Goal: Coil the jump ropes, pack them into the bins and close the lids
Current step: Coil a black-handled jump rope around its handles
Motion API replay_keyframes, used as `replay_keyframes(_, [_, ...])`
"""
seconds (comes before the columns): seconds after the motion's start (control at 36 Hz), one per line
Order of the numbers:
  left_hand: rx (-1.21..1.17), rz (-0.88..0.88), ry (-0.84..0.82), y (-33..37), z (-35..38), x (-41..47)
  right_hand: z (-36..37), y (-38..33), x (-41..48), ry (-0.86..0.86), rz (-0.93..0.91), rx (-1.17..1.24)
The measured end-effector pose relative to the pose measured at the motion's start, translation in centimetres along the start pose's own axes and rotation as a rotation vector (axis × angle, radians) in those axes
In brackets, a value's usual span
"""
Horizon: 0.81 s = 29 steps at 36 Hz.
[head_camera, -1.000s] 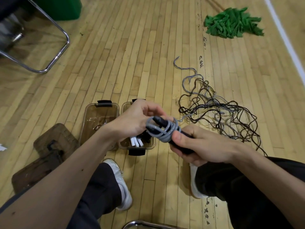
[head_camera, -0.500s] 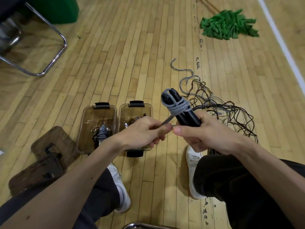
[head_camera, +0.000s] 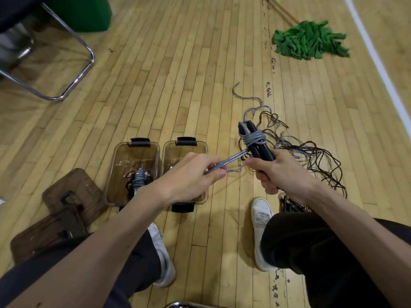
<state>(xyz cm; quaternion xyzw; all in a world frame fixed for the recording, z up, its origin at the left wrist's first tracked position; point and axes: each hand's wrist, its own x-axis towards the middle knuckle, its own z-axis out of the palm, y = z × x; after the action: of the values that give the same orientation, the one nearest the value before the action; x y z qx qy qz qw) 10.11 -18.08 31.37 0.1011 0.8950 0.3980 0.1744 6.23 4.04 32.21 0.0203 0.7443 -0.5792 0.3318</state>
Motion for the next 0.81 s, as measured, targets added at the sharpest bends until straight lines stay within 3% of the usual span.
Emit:
replay_keyframes(0.28, [0.384, 0.213, 0.106, 0.5, -0.5, -0.8, 0.8, 0.4, 0.5, 0.001, 0.054, -0.088])
replay_keyframes(0.44, [0.576, 0.441, 0.202, 0.8, -0.9, -1.2, 1.0, 0.7, 0.5, -0.108, 0.099, -0.181])
replay_keyframes(0.64, [0.602, 0.535, 0.232, 0.8, -0.9, -1.1, 1.6, 0.7, -0.3, -0.369, 0.231, -0.293])
replay_keyframes(0.81, [0.539, 0.597, 0.234, 0.7, -0.6, -0.3, 2.0, 0.6, -0.7, -0.461, 0.273, -0.413])
